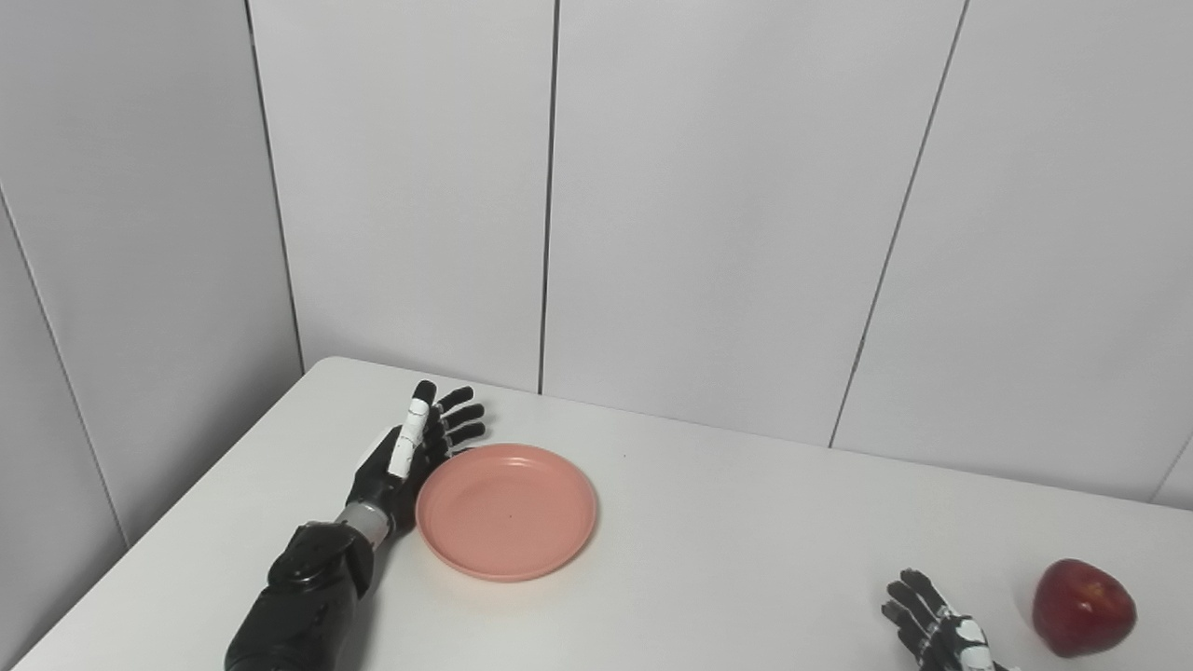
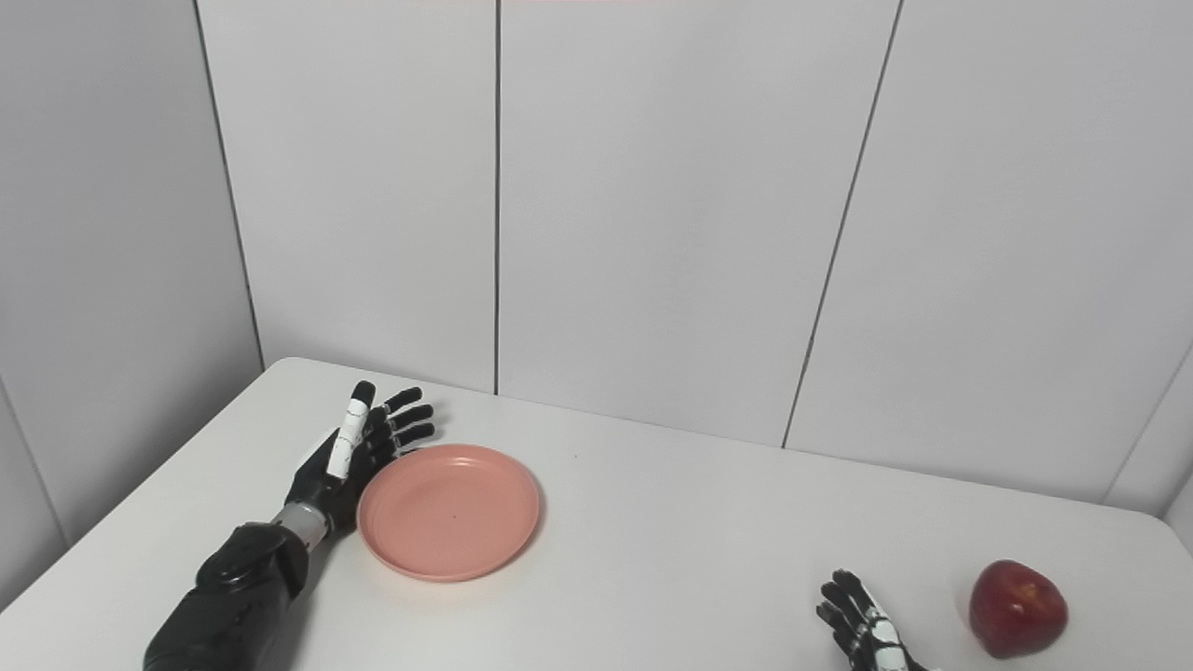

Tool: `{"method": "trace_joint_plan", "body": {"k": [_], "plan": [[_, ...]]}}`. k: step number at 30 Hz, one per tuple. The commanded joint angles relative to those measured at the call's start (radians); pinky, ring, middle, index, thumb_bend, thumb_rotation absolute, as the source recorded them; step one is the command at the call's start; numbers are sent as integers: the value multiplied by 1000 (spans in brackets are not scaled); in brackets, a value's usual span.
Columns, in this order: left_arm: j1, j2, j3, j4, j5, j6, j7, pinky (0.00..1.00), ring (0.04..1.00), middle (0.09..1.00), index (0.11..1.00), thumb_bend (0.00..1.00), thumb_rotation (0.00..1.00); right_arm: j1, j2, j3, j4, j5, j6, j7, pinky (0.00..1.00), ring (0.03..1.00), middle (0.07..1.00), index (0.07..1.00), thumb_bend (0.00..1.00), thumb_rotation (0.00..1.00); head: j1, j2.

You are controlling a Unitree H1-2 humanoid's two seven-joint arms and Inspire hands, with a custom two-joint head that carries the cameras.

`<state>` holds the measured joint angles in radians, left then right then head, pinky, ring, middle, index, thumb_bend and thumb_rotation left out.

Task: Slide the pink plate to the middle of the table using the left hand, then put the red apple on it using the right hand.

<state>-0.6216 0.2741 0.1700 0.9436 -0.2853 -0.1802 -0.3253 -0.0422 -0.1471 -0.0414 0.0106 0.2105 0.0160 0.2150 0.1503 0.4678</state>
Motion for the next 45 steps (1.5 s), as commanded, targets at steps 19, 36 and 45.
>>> {"method": "trace_joint_plan", "body": {"k": [19,36,45], "plan": [[-28,-39,-15,31,12,7,-9,753,842,861,833,905,921,25,14,21,-8,1,34,-4,1000,912,909,902,862,1000,-3,8],[-43,-82,-21,70,33,-6,32,752,830,832,799,874,928,26,14,27,-18,3,46,-7,1000,913,907,903,862,1000,-6,13],[-38,-96,-42,66,50,8,38,794,834,852,834,890,937,27,14,31,-21,5,44,-5,1000,912,900,898,856,1000,-8,14]]}}
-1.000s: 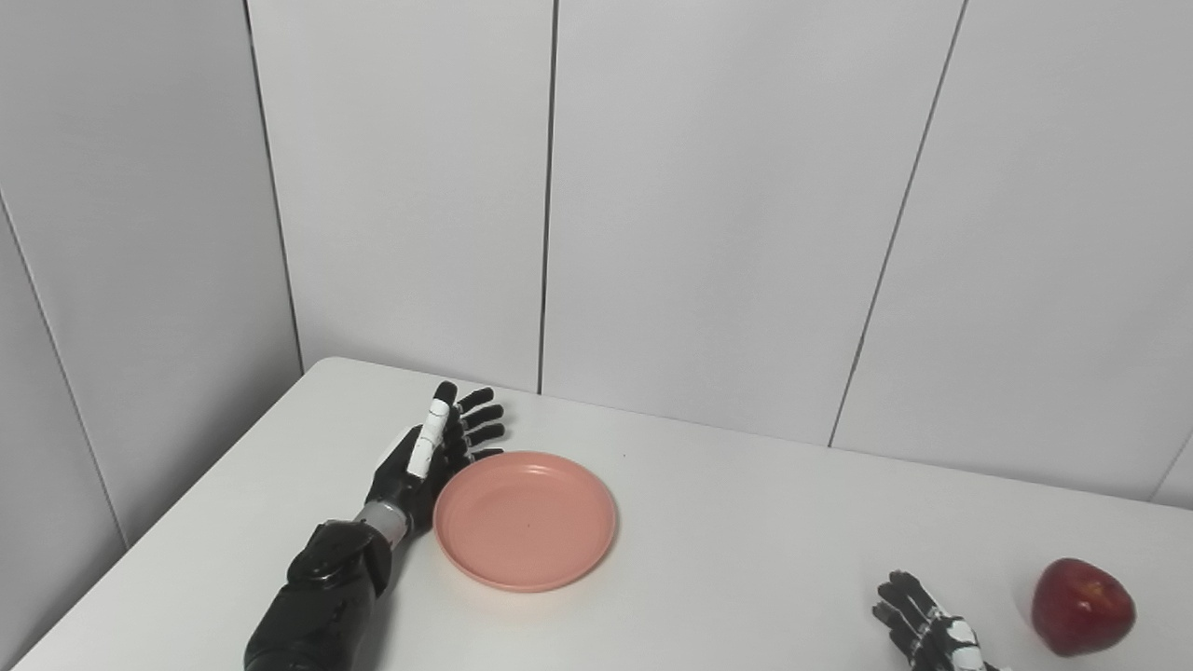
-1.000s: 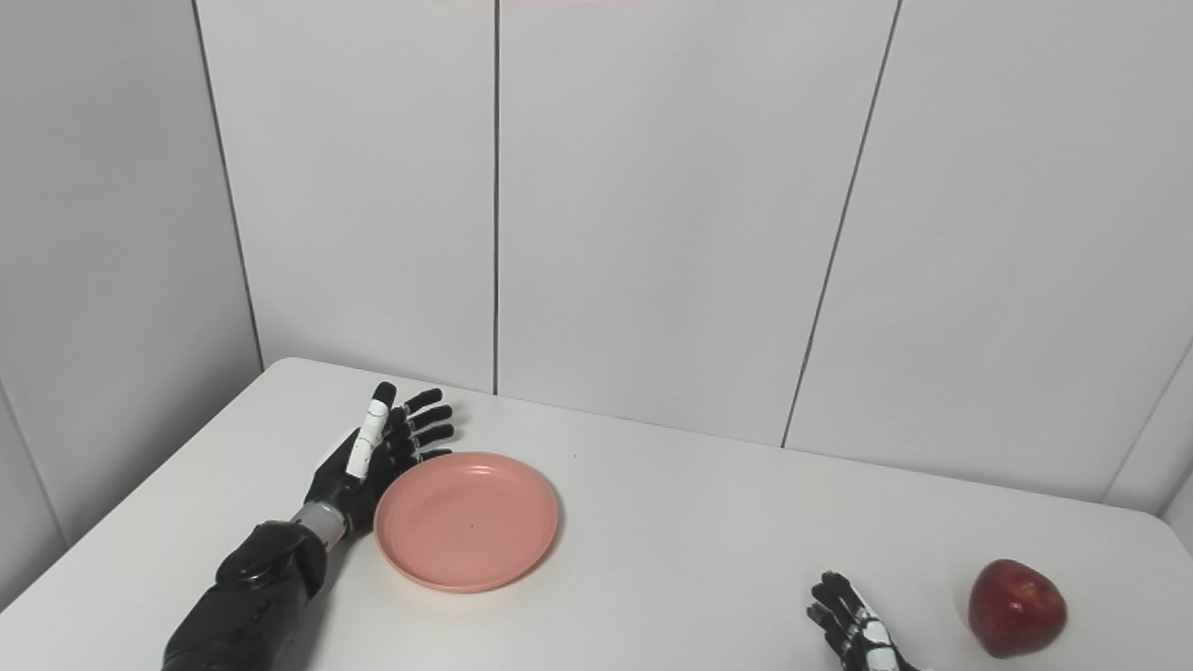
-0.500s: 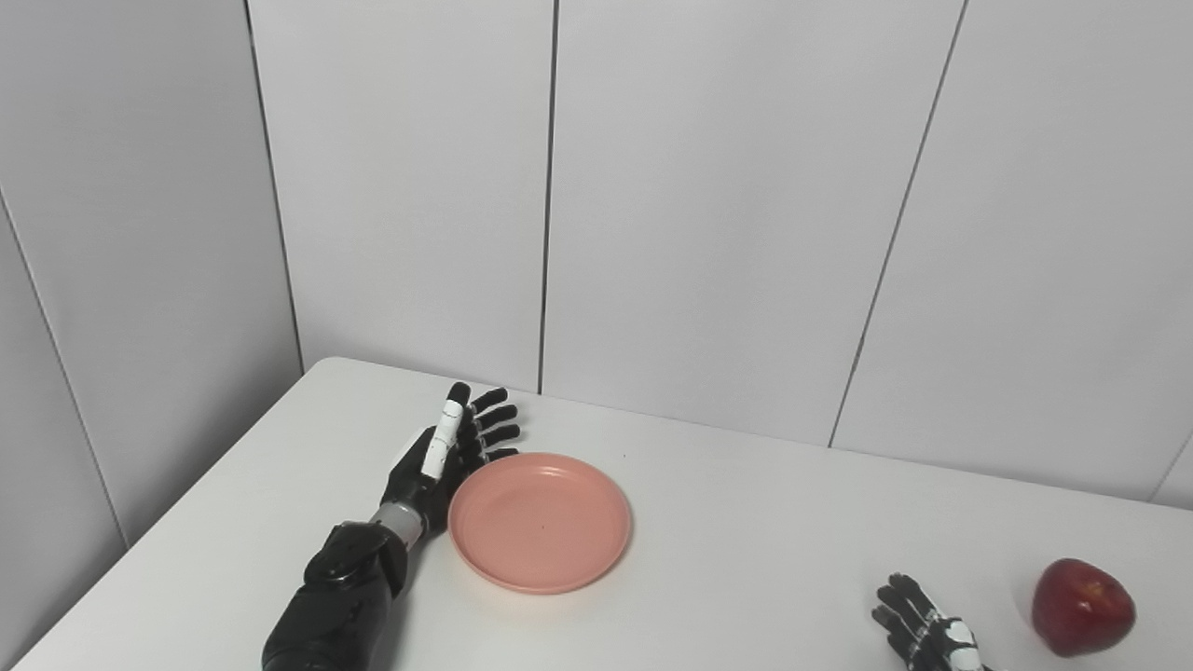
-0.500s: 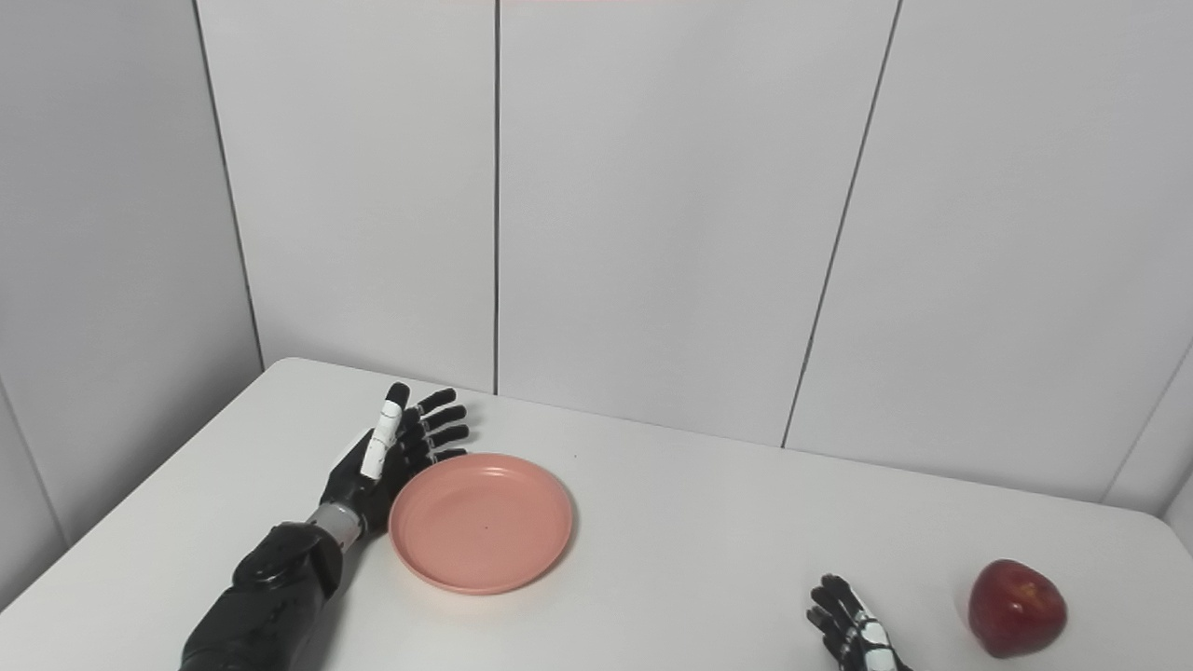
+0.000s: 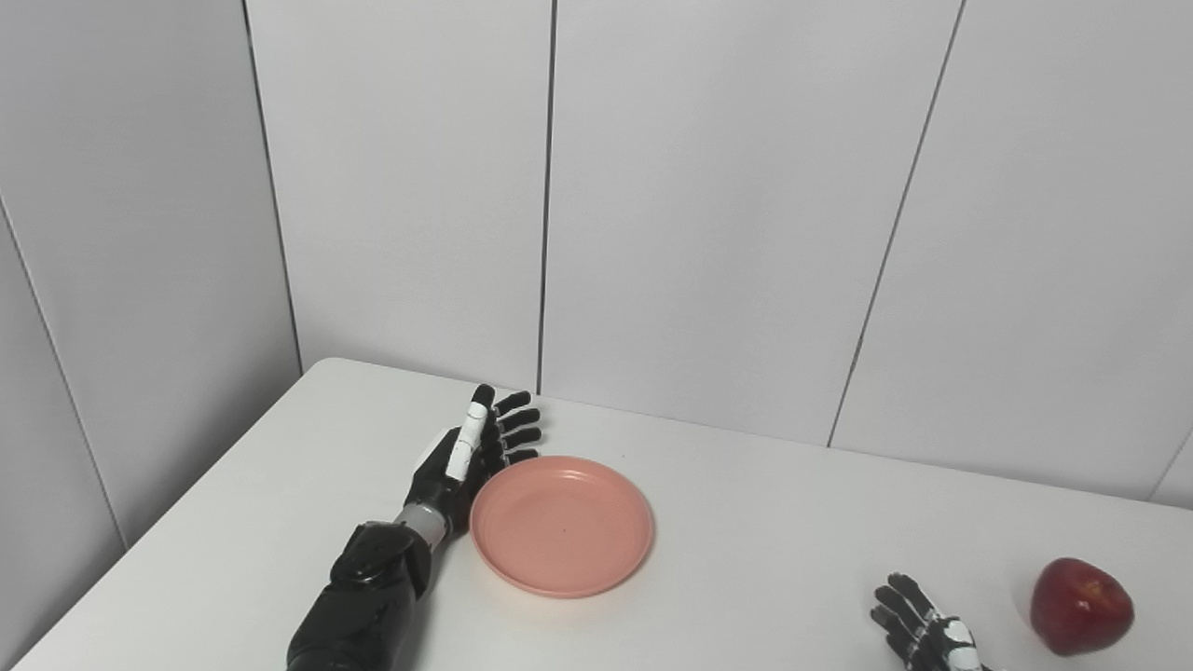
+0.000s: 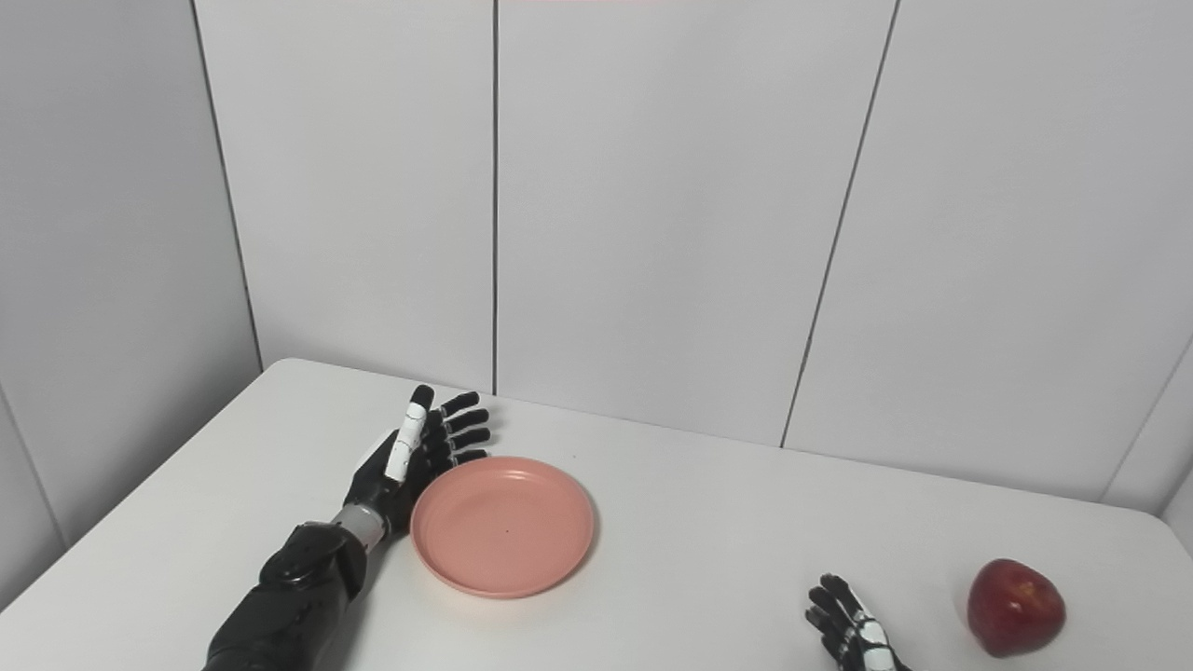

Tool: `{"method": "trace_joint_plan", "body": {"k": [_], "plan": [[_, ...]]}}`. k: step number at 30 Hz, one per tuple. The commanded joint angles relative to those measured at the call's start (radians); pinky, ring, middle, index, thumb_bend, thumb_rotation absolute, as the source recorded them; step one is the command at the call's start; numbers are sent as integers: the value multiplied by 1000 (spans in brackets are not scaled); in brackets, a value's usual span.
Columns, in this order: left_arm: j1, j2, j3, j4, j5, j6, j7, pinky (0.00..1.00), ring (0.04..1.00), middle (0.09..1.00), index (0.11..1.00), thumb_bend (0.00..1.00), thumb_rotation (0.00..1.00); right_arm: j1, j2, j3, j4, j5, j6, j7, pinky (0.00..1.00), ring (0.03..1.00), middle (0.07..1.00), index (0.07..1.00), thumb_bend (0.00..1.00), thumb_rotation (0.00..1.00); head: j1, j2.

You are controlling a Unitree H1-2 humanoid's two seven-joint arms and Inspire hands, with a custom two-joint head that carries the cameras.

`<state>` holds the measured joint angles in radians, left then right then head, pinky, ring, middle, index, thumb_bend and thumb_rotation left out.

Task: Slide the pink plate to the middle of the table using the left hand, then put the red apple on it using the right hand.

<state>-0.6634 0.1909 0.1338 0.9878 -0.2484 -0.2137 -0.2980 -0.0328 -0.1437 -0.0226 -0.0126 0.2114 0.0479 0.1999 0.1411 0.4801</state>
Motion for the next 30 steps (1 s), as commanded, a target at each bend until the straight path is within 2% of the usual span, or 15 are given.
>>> {"method": "trace_joint_plan", "body": {"k": [1,8,12,18,22,30], "plan": [[3,-13,-7,26,14,41,12,786,823,841,825,896,932,17,11,12,2,4,11,10,1000,912,899,897,856,1000,1,1],[0,-30,-4,56,9,32,28,775,802,810,808,918,923,17,12,15,1,3,15,8,1000,912,902,893,857,1000,-2,4],[0,-45,1,70,3,27,28,731,800,800,797,925,914,15,11,18,3,1,15,10,1000,915,907,892,860,1000,-4,4],[6,-67,0,70,1,19,20,743,831,840,816,891,928,14,16,23,1,0,12,9,1000,911,904,894,845,1000,-7,4],[9,-82,-10,72,22,10,51,748,807,825,774,888,929,14,18,26,-4,0,18,6,1000,914,905,892,848,1000,-11,5],[36,-115,-29,29,63,9,127,780,824,837,793,877,952,15,18,33,-8,0,15,7,1000,916,896,889,833,1000,-16,7]]}}
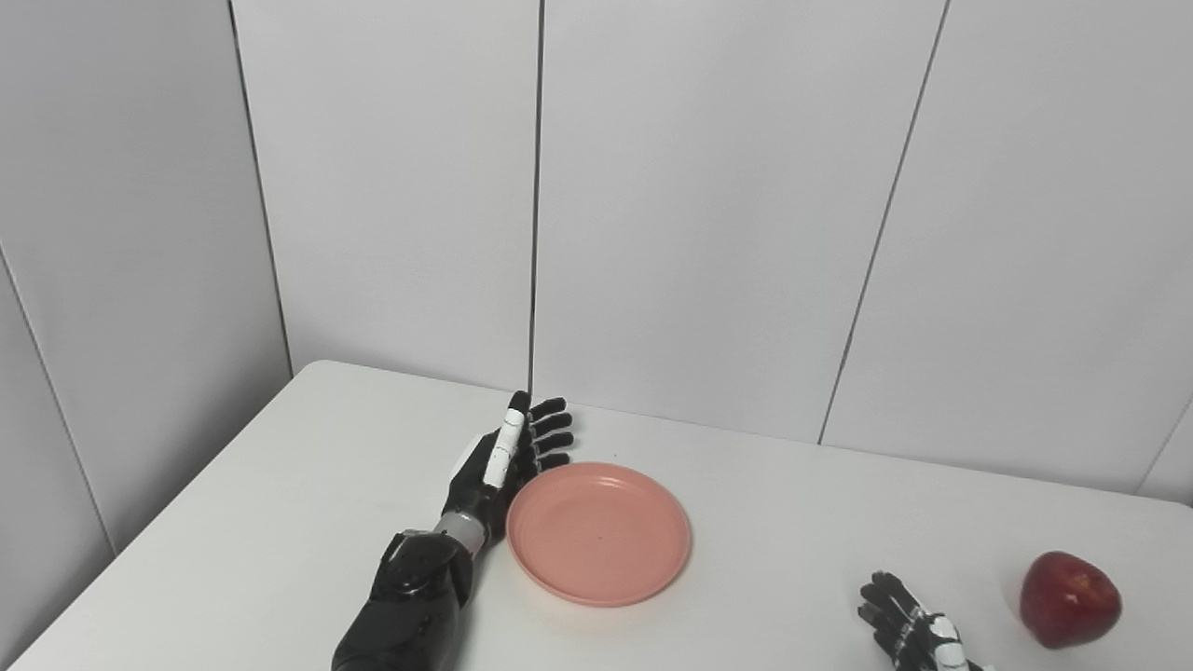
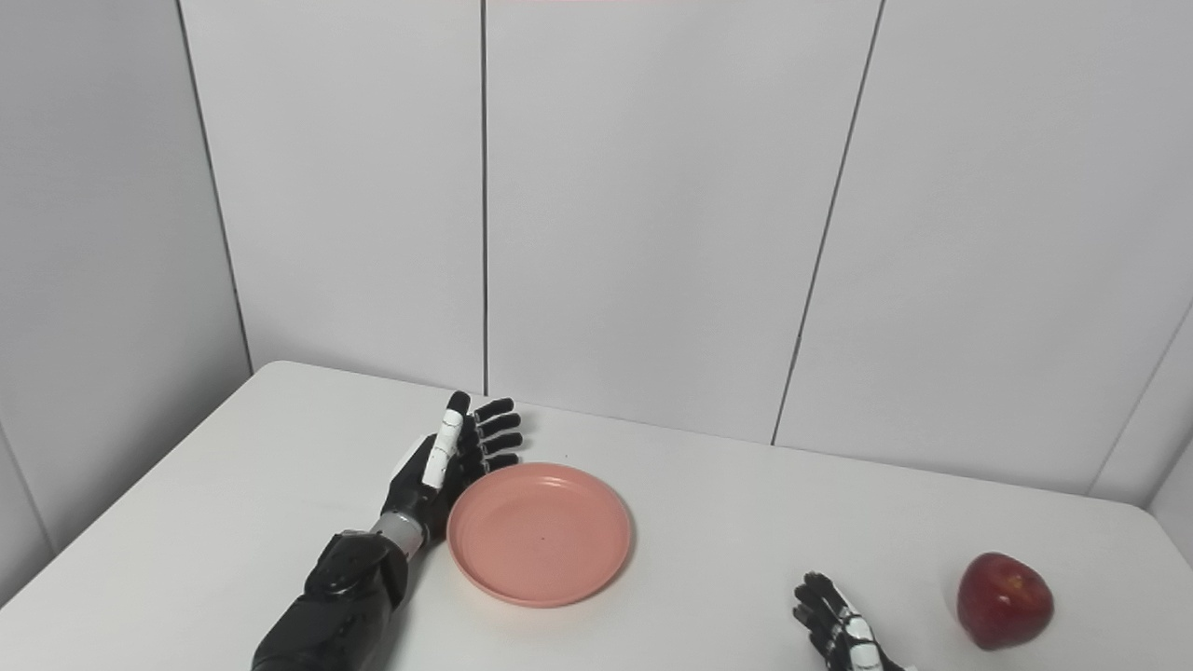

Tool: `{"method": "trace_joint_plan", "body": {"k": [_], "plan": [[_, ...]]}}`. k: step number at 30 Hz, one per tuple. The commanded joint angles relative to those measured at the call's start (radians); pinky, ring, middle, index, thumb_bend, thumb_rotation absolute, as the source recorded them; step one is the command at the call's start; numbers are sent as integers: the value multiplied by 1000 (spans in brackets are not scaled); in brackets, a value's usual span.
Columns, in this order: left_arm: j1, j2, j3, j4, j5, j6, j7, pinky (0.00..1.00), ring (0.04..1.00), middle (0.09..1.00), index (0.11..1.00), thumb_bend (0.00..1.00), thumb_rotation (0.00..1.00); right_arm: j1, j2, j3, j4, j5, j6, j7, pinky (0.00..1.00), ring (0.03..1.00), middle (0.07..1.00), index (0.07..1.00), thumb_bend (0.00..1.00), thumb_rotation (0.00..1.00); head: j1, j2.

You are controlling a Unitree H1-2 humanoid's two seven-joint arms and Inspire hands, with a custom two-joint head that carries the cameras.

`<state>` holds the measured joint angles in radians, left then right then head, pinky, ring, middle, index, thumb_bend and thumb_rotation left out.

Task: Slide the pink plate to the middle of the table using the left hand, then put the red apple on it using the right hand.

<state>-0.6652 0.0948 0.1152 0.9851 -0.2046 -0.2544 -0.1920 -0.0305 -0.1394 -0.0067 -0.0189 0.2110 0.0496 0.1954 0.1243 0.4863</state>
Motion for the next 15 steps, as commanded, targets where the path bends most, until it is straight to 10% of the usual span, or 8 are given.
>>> {"method": "trace_joint_plan", "body": {"k": [1,15], "plan": [[40,-22,-11,29,21,51,27,782,828,839,797,882,946,13,13,17,-2,-1,12,11,1000,917,900,892,835,1000,1,1],[61,-56,-28,-13,51,87,68,756,830,833,810,859,950,10,16,24,-2,-7,10,9,1000,912,899,890,837,1000,-6,5]]}}
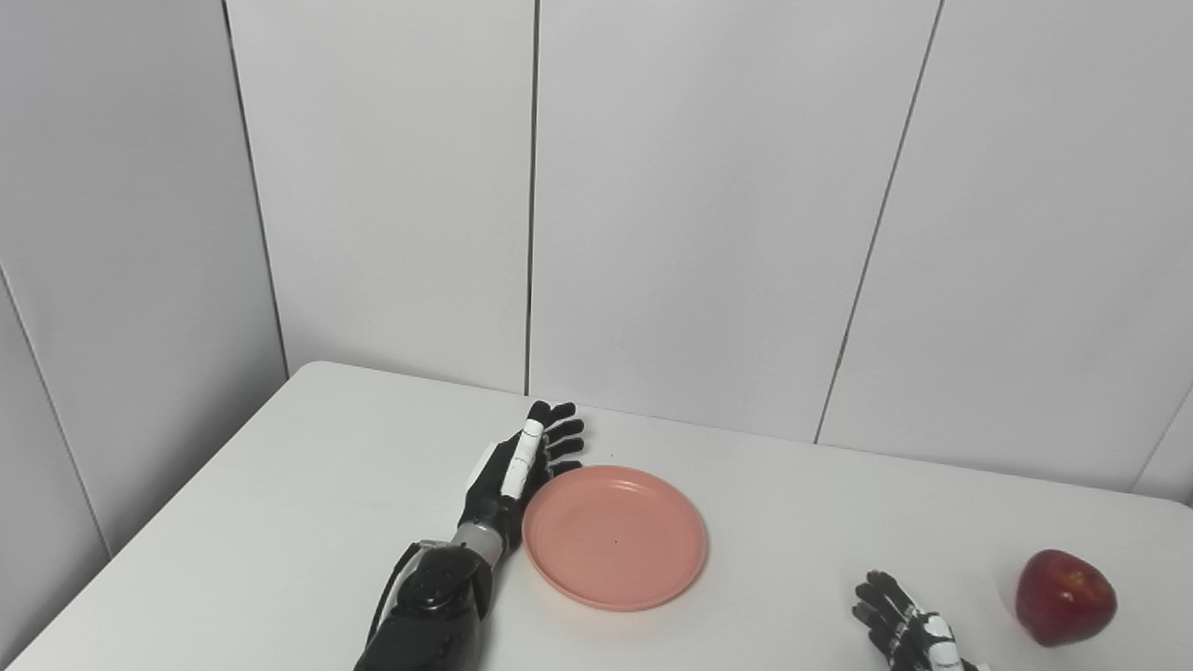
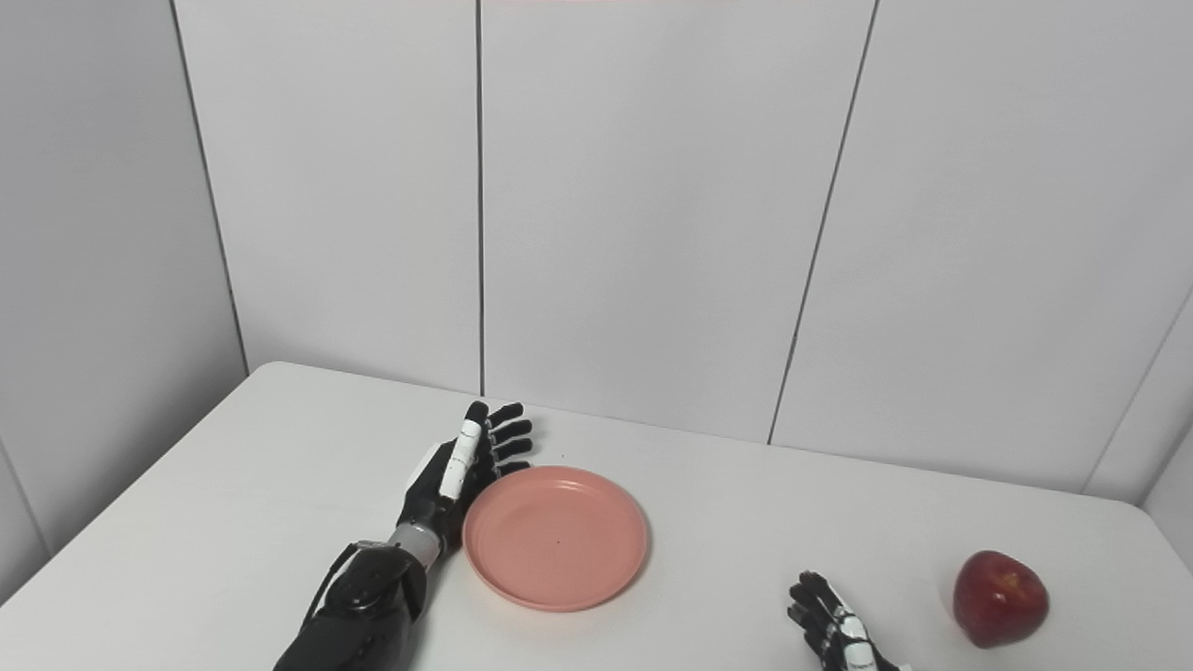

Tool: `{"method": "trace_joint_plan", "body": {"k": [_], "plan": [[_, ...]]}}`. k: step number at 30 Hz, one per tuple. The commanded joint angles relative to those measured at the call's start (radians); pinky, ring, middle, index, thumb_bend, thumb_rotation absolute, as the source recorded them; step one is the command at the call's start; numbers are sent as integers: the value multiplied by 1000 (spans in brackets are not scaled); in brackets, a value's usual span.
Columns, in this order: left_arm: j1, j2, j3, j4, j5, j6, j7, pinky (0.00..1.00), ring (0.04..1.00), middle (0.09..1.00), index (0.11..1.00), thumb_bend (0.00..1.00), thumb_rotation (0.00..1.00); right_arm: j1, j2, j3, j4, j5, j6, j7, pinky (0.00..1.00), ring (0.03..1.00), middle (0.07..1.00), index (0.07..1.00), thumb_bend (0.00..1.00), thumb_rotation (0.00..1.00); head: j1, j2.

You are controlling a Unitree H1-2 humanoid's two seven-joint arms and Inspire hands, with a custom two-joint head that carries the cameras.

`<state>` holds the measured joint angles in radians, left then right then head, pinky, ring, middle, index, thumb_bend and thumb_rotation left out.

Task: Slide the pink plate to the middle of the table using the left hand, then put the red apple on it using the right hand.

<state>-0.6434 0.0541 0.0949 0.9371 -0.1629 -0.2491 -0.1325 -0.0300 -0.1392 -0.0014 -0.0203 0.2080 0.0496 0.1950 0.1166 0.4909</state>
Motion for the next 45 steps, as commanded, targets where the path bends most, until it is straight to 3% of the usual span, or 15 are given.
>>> {"method": "trace_joint_plan", "body": {"k": [1,20,27,45], "plan": [[40,-18,-8,33,9,82,9,759,831,832,808,859,951,9,16,18,0,-3,9,10,1000,910,898,888,836,1000,1,0],[48,-63,-36,0,30,113,41,757,827,831,799,874,924,9,24,27,-8,-15,15,9,1000,917,904,894,846,1000,-15,6],[57,-81,-40,-29,32,129,46,840,866,868,833,858,931,7,27,35,-11,-22,15,1,1000,916,904,894,851,1000,-24,7],[101,-137,-72,-122,104,167,141,838,843,849,833,846,924,4,41,46,-5,-55,6,-12,1000,902,892,883,875,1000,-39,6]]}}
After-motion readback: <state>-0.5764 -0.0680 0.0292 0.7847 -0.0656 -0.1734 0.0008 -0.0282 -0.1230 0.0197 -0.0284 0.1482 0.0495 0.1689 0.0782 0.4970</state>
